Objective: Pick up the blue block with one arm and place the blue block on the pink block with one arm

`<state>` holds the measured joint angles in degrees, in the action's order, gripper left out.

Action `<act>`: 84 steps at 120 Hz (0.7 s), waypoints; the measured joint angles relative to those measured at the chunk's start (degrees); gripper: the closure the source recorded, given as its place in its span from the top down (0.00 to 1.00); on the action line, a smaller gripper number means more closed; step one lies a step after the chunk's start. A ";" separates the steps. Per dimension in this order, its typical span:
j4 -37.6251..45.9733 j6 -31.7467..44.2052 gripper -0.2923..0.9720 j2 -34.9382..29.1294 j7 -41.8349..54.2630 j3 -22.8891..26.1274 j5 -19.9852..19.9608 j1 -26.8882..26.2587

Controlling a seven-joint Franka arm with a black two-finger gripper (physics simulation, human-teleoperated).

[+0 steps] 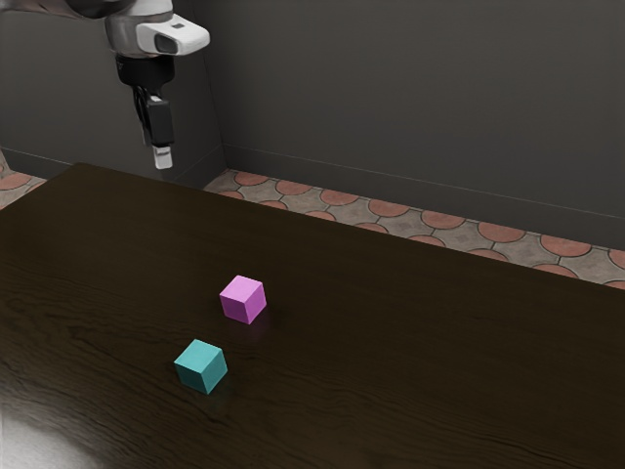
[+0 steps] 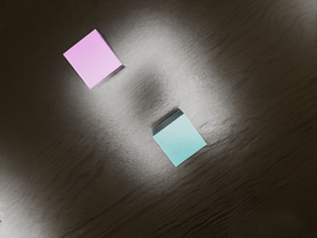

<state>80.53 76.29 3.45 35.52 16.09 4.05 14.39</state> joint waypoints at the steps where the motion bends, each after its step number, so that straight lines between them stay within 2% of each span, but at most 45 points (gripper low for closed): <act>1: 0.00 0.00 0.77 -0.01 0.05 0.00 -0.01 0.00; 44: 0.03 -0.03 0.77 -0.50 1.72 -0.05 0.10 0.07; 52: -1.15 -1.69 0.77 -5.20 1.88 -0.44 0.33 1.18; 64: -6.70 -5.26 0.77 -11.93 0.37 0.53 -0.54 6.55; 74: -1.95 -7.01 0.77 -15.30 -2.55 0.97 -1.40 7.73; 80: 4.10 -7.04 0.77 -19.28 -4.39 0.77 -1.76 8.68; 84: 10.40 -6.13 0.77 -23.57 -5.58 1.58 -2.96 12.14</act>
<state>90.93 70.17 -20.12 29.94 17.67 1.09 26.52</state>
